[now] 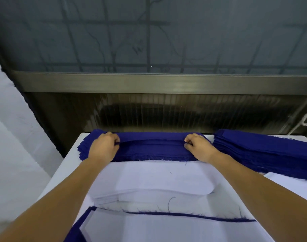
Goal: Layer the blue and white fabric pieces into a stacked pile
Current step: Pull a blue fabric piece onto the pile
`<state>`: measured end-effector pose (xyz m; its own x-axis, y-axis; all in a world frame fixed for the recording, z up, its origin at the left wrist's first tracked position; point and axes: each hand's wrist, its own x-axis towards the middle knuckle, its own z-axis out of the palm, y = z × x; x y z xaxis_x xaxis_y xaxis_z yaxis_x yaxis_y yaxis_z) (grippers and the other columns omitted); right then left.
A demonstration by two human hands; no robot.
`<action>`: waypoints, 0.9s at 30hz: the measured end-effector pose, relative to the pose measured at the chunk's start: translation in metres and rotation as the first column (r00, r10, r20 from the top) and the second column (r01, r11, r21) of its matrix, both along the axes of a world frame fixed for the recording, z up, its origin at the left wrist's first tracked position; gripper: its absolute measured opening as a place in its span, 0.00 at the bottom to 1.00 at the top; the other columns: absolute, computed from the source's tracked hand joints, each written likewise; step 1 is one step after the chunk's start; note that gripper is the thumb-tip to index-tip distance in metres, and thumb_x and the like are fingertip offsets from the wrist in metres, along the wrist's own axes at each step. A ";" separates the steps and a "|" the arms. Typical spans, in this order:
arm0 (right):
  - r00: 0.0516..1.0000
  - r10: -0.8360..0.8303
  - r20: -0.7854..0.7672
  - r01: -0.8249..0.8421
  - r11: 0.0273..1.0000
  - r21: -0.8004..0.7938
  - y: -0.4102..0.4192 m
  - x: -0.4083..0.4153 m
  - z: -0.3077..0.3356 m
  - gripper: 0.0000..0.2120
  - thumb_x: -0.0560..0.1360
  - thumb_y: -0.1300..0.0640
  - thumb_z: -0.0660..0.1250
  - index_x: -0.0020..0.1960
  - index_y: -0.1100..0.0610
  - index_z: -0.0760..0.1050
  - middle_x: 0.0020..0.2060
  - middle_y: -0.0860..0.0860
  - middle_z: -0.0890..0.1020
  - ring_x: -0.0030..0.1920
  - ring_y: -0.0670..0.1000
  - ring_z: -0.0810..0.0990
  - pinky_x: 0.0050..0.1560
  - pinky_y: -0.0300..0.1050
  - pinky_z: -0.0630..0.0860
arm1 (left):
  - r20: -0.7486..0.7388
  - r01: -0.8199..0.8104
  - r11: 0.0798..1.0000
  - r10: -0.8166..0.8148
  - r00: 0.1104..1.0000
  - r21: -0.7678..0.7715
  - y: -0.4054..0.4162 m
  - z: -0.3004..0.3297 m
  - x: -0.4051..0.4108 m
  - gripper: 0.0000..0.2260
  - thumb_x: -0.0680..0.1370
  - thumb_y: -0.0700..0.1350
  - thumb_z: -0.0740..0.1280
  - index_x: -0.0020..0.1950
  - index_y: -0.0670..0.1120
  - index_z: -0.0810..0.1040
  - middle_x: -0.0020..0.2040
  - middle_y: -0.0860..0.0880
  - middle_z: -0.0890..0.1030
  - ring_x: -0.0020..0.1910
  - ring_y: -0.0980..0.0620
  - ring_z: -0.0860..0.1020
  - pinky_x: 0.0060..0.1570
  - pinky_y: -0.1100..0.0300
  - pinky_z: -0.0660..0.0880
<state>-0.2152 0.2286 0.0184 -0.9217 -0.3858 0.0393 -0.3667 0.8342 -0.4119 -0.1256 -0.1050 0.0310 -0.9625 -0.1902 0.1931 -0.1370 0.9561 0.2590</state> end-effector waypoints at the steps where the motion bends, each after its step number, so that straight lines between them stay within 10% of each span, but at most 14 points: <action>1: 1.000 -0.004 -0.011 0.004 1.000 0.001 0.000 0.002 0.002 0.02 0.80 0.55 0.62 0.51 0.49 0.72 0.50 0.46 0.73 0.51 0.48 0.73 0.52 0.39 0.69 | -0.005 -0.025 1.000 0.025 1.000 -0.016 -0.009 0.001 0.006 0.05 0.78 0.42 0.65 0.52 0.49 0.78 0.52 0.49 0.77 0.50 0.50 0.75 0.49 0.55 0.74; 9: 0.993 0.022 -0.119 -0.019 0.999 0.025 0.027 0.072 0.030 0.04 0.78 0.58 0.64 0.47 0.50 0.75 0.46 0.46 0.76 0.48 0.48 0.74 0.52 0.41 0.72 | -0.073 0.103 0.991 -0.109 0.991 -0.090 -0.012 0.010 0.061 0.09 0.79 0.44 0.65 0.57 0.50 0.81 0.54 0.51 0.79 0.51 0.53 0.75 0.51 0.60 0.73; 22: 0.855 0.138 0.500 -0.067 0.985 -0.157 0.117 0.221 0.061 0.05 0.78 0.51 0.67 0.44 0.43 0.79 0.42 0.44 0.83 0.40 0.42 0.81 0.40 0.34 0.74 | 0.369 0.362 0.815 -0.541 0.756 0.453 0.011 0.040 0.172 0.10 0.77 0.47 0.69 0.49 0.65 0.79 0.49 0.66 0.80 0.49 0.64 0.79 0.48 0.72 0.74; 27: 0.931 0.019 0.366 0.011 0.997 -0.079 0.114 0.216 0.055 0.05 0.78 0.54 0.67 0.45 0.48 0.79 0.42 0.45 0.83 0.42 0.45 0.81 0.43 0.40 0.77 | 0.328 0.287 0.865 -0.434 0.839 0.411 0.020 0.042 0.170 0.08 0.78 0.44 0.68 0.48 0.58 0.80 0.46 0.61 0.82 0.47 0.63 0.79 0.48 0.68 0.76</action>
<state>0.0013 0.3421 0.0730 -0.8762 -0.3990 -0.2702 -0.1814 0.7926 -0.5822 0.0443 -0.0849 0.0727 -0.9515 0.2050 -0.2295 0.0400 0.8219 0.5683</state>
